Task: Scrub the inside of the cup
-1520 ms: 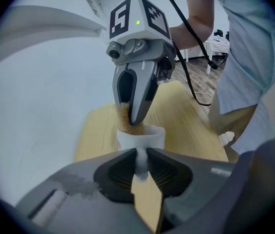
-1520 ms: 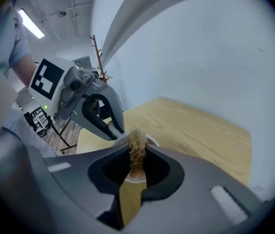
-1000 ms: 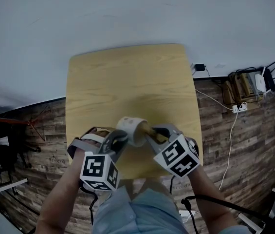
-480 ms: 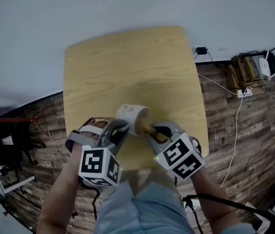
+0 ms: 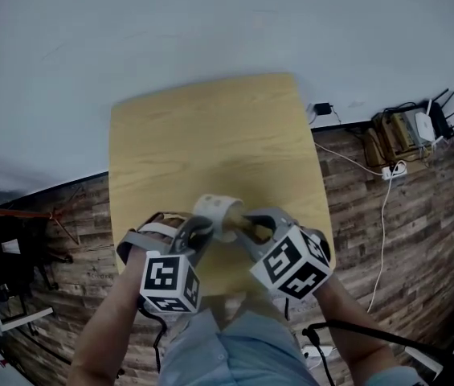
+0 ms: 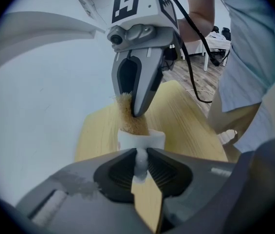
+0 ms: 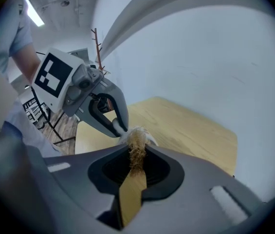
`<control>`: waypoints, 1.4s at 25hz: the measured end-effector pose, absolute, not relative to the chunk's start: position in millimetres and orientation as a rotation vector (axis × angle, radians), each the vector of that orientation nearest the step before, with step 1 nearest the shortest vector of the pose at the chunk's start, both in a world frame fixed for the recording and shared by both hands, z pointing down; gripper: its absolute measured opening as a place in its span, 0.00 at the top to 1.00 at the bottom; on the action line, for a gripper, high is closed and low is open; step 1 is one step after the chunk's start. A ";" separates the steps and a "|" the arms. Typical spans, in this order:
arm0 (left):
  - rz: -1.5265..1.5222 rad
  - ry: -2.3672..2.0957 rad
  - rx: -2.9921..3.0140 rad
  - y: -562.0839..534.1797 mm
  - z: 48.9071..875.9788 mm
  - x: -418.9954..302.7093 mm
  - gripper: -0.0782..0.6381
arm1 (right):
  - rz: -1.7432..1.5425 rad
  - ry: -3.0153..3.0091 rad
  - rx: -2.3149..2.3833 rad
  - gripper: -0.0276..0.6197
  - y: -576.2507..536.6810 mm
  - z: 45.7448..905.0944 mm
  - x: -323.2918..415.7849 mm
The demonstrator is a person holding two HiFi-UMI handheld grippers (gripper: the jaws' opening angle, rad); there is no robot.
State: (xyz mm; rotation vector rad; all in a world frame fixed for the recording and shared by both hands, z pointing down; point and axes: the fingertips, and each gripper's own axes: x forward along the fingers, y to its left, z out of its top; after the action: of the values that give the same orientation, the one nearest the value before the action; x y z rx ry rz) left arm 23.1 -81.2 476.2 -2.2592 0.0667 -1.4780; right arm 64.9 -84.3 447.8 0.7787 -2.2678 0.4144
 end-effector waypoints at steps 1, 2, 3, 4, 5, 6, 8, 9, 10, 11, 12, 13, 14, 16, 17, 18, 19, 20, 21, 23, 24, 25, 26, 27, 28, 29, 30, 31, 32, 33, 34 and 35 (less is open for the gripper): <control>-1.477 0.066 -2.258 -81.0 476.0 22.7 0.76 | 0.402 -2.267 0.780 0.87 -85.3 447.4 66.8; -1.476 0.066 -2.259 -81.0 475.9 22.5 0.76 | 0.388 -2.263 0.785 0.87 -86.7 447.5 69.3; -1.474 0.067 -2.261 -81.1 475.7 22.7 0.76 | 0.370 -2.256 0.791 0.87 -88.4 448.0 72.4; -1.472 0.068 -2.262 -81.2 475.5 23.0 0.76 | 0.353 -2.249 0.797 0.87 -90.1 448.4 75.4; -1.470 0.070 -2.263 -81.3 475.1 23.4 0.76 | 0.342 -2.247 0.802 0.87 -91.6 448.8 78.1; -1.468 0.072 -2.263 -81.1 474.6 23.7 0.76 | 0.340 -2.248 0.806 0.87 -92.5 449.5 80.3; -1.463 0.078 -2.265 -80.6 473.8 24.4 0.76 | 0.351 -2.249 0.815 0.87 -93.0 452.7 84.1; -1.460 0.082 -2.267 -80.5 473.5 24.7 0.76 | 0.360 -2.248 0.819 0.87 -92.9 455.5 86.0; -1.458 0.086 -2.269 -80.6 473.4 24.9 0.76 | 0.370 -2.245 0.825 0.87 -92.4 459.0 88.0; -1.457 0.091 -2.271 -80.8 473.2 24.9 0.76 | 0.382 -2.240 0.830 0.87 -91.5 463.1 90.0; -1.457 0.097 -2.272 -81.1 473.1 24.7 0.76 | 0.395 -2.233 0.833 0.87 -90.0 467.6 91.7; -1.457 0.102 -2.274 -81.3 472.9 24.5 0.76 | 0.408 -2.227 0.835 0.87 -87.9 472.3 93.1; -1.457 0.106 -2.276 -81.6 472.7 24.5 0.76 | 0.421 -2.222 0.836 0.87 -85.5 476.7 94.2; -1.455 0.114 -2.280 -82.6 472.0 25.2 0.76 | 0.447 -2.221 0.839 0.87 -81.1 483.4 95.2; -1.454 0.118 -2.282 -83.4 471.5 25.9 0.76 | 0.458 -2.223 0.840 0.87 -79.2 485.5 95.2; -1.454 0.123 -2.285 -83.8 471.1 26.6 0.76 | 0.467 -2.224 0.840 0.87 -77.2 487.1 94.8; -1.456 0.130 -2.290 -83.7 470.6 27.2 0.76 | 0.478 -2.223 0.836 0.87 -74.4 488.5 93.9; -1.459 0.135 -2.296 -83.2 470.1 27.6 0.76 | 0.492 -2.221 0.830 0.87 -70.9 489.9 92.4; -1.461 0.137 -2.300 -82.5 469.7 28.0 0.76 | 0.507 -2.218 0.820 0.87 -66.7 491.2 90.3; -1.459 0.134 -2.304 -80.8 469.4 29.3 0.76 | 0.535 -2.218 0.805 0.87 -58.6 492.3 85.1; -1.454 0.125 -2.299 -80.1 469.9 29.9 0.76 | 0.546 -2.222 0.802 0.87 -55.5 491.9 82.0; -1.448 0.115 -2.290 -79.6 470.9 30.2 0.76 | 0.558 -2.231 0.801 0.87 -53.2 490.8 78.3; -1.443 0.106 -2.281 -79.2 471.9 30.4 0.76 | 0.574 -2.247 0.799 0.87 -51.8 488.7 73.9; -1.440 0.100 -2.274 -78.7 472.9 30.7 0.76 | 0.595 -2.269 0.799 0.87 -51.4 485.3 69.1; -1.439 0.096 -2.270 -78.3 473.9 31.1 0.76 | 0.620 -2.293 0.801 0.87 -52.3 481.0 64.5; -1.438 0.092 -2.266 -78.2 474.9 31.6 0.76 | 0.642 -2.317 0.806 0.87 -54.5 476.5 60.6; -1.436 0.089 -2.263 -78.5 475.8 32.1 0.76 | 0.658 -2.336 0.815 0.87 -57.7 472.4 58.0; -1.436 0.089 -2.263 -79.0 476.5 32.3 0.76 | 0.668 -2.349 0.828 0.87 -61.8 469.1 56.6; -1.435 0.089 -2.263 -79.4 477.2 32.0 0.76 | 0.673 -2.358 0.846 0.87 -66.1 466.3 56.3; -1.433 0.088 -2.262 -79.2 477.9 31.1 0.76 | 0.678 -2.364 0.864 0.87 -69.9 463.7 56.8; -1.431 0.087 -2.262 -77.8 478.6 30.0 0.76 | 0.683 -2.367 0.883 0.87 -72.7 461.3 58.2; -1.429 0.087 -2.265 -75.2 479.1 28.9 0.76 | 0.690 -2.365 0.901 0.87 -74.5 458.8 60.8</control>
State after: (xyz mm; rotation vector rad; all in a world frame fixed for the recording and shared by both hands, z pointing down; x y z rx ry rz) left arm 28.9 -75.2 479.1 -2.2648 0.0867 -1.4292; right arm 60.8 -74.5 458.8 0.9014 -2.3648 0.6898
